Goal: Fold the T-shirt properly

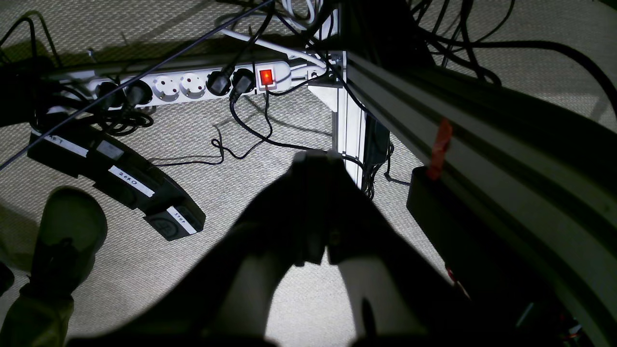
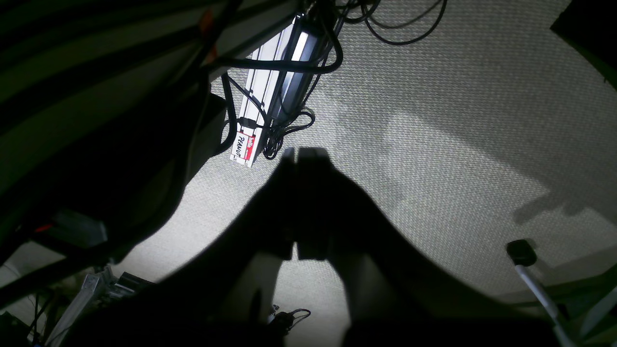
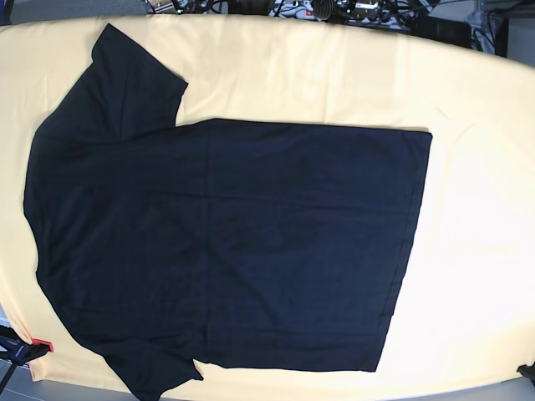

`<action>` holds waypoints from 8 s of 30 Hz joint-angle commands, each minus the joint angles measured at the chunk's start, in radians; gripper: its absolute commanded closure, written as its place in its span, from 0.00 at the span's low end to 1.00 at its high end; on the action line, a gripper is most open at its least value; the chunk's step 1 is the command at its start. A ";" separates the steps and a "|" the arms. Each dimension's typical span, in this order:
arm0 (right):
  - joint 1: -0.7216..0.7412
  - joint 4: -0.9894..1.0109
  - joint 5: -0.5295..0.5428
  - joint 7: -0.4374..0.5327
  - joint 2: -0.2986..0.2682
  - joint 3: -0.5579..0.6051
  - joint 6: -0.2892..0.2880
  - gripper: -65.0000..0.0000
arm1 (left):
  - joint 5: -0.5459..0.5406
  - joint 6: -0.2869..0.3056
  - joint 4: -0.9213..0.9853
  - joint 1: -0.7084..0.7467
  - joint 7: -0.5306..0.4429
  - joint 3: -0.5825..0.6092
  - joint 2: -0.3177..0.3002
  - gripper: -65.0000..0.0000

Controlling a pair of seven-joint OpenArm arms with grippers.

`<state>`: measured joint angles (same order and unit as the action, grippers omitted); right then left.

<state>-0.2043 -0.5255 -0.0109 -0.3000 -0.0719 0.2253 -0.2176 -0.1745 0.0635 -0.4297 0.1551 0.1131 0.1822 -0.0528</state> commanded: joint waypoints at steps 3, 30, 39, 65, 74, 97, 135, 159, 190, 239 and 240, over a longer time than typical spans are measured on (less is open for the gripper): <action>-0.003 -0.010 0.003 0.001 -0.006 -0.003 -0.003 1.00 | 0.006 0.007 -0.007 0.005 -0.004 0.001 0.000 1.00; -0.141 -0.071 0.003 -0.106 -0.056 -0.003 -0.090 1.00 | 0.058 0.162 -0.180 0.134 0.154 0.001 -0.115 1.00; -0.418 -0.393 0.006 -0.174 -0.102 -0.003 -0.090 1.00 | -0.100 0.260 -0.418 0.386 0.193 0.001 -0.261 1.00; -1.098 -1.552 -0.145 -0.402 -0.330 -0.003 0.159 1.00 | -0.121 0.242 -1.513 1.039 0.480 -0.305 -0.649 1.00; -1.105 -1.792 -0.389 -0.472 -0.400 -0.003 0.296 1.00 | -0.123 0.259 -1.884 1.146 0.516 -0.673 -0.648 1.00; -0.822 -1.797 -0.245 -0.182 -0.436 -0.291 0.142 1.00 | -0.043 0.463 -1.587 0.749 0.076 -0.656 -0.994 1.00; -0.721 -1.796 -0.161 -0.182 -0.421 -0.291 0.124 1.00 | 0.209 0.459 -1.313 -0.195 -0.005 0.306 -1.054 0.43; -0.721 -1.796 -0.161 -0.182 -0.422 -0.291 0.122 1.00 | 0.230 0.361 -1.334 -0.240 0.010 0.307 -1.014 1.00; -0.460 -1.414 -0.242 -0.191 -0.432 -0.304 0.107 0.60 | 0.147 0.362 -1.427 -0.264 0.158 0.308 -1.014 1.00; -0.378 -1.366 0.019 -0.233 -0.606 -0.404 -0.056 1.00 | 0.021 0.497 -1.432 -0.264 0.180 0.307 -1.061 1.00; -0.394 -1.388 0.019 -0.244 -0.616 -0.404 -0.052 1.00 | 0.002 0.512 -1.434 -0.264 0.180 0.308 -1.074 1.00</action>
<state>-0.6006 -1.8977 0.0093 -0.5526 -0.6708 -0.1688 -0.2764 -0.1619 0.5823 -1.8511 -0.0948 0.3069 0.4992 -1.1046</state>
